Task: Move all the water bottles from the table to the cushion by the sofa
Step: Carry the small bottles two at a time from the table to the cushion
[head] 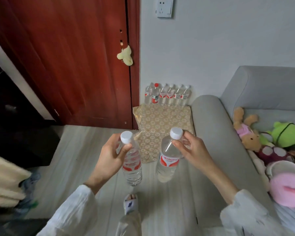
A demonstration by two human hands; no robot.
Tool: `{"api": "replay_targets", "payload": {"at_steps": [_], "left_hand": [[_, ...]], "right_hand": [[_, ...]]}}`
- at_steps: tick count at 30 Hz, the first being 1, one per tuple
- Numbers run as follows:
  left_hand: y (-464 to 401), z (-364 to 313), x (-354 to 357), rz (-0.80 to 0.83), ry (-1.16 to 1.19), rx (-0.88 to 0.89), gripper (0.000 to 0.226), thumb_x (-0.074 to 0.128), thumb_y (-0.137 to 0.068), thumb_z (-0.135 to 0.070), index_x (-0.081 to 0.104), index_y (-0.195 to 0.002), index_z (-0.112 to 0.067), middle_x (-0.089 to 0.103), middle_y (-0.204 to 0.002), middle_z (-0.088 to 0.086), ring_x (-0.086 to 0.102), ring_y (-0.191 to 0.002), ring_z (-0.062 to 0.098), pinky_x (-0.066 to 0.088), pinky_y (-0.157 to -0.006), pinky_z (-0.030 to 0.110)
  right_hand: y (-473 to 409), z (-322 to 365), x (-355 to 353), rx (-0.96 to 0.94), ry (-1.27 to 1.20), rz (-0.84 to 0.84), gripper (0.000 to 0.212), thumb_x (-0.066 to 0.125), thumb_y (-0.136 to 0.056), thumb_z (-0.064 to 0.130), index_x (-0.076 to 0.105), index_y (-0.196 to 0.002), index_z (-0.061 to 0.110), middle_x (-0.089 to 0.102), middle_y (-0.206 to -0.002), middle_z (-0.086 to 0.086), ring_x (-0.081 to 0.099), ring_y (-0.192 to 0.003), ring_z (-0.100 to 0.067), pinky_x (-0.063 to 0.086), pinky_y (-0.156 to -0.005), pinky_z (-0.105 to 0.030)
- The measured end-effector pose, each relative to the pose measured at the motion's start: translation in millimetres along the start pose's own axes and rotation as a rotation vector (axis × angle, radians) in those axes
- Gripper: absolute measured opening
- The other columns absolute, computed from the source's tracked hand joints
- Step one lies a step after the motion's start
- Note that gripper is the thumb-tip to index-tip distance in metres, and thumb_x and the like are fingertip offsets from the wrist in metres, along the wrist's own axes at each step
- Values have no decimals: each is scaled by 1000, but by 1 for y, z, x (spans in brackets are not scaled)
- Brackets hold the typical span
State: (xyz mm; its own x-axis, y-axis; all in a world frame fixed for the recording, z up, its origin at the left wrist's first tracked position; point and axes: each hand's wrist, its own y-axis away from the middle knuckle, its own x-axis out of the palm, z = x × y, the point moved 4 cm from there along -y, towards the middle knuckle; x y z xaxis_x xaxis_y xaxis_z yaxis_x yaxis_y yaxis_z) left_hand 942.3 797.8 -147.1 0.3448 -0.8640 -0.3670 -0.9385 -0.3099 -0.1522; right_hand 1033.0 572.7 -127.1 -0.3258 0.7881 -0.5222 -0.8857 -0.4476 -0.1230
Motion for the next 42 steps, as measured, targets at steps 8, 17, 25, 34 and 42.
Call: {"api": "replay_targets", "payload": {"at_steps": [8, 17, 25, 34, 42], "left_hand": [[-201, 35, 17, 75, -44, 24, 63, 46, -68, -75, 53, -108, -27, 61, -104, -3, 61, -99, 14, 51, -87, 38], [-348, 85, 82, 139, -266, -29, 43, 50, -82, -39, 52, -111, -8, 54, -101, -3, 54, -91, 16, 41, -78, 31], [-443, 138, 148, 150, -383, -214, 38, 48, -86, -36, 49, -114, -11, 51, -103, -1, 56, -93, 27, 48, -78, 43], [-534, 233, 202, 144, -353, -285, 32, 55, -87, -19, 47, -116, -10, 49, -105, -3, 51, -93, 19, 46, -81, 40], [-591, 314, 221, 273, -301, -264, 35, 56, -84, -23, 49, -116, -13, 56, -116, 7, 52, -106, 22, 42, -91, 39]], "right_hand": [[-164, -48, -7, 94, 34, -134, 36, 61, -79, 29, 57, -109, 10, 64, -102, 1, 63, -97, -23, 50, -88, -33], [-314, -146, -27, 197, 67, -134, 34, 65, -82, 19, 55, -113, 8, 63, -108, -8, 59, -98, -23, 48, -90, -40], [-434, -231, -25, 150, 157, 137, 35, 58, -85, 30, 51, -113, 11, 55, -103, 3, 50, -94, -13, 35, -77, -19], [-531, -334, 36, 136, 139, 271, 34, 57, -87, 27, 47, -117, 14, 55, -114, -2, 48, -101, -10, 33, -83, -18], [-574, -388, 90, 138, 71, 268, 41, 58, -85, 17, 46, -124, 16, 52, -128, -5, 39, -115, -6, 23, -95, -15]]}}
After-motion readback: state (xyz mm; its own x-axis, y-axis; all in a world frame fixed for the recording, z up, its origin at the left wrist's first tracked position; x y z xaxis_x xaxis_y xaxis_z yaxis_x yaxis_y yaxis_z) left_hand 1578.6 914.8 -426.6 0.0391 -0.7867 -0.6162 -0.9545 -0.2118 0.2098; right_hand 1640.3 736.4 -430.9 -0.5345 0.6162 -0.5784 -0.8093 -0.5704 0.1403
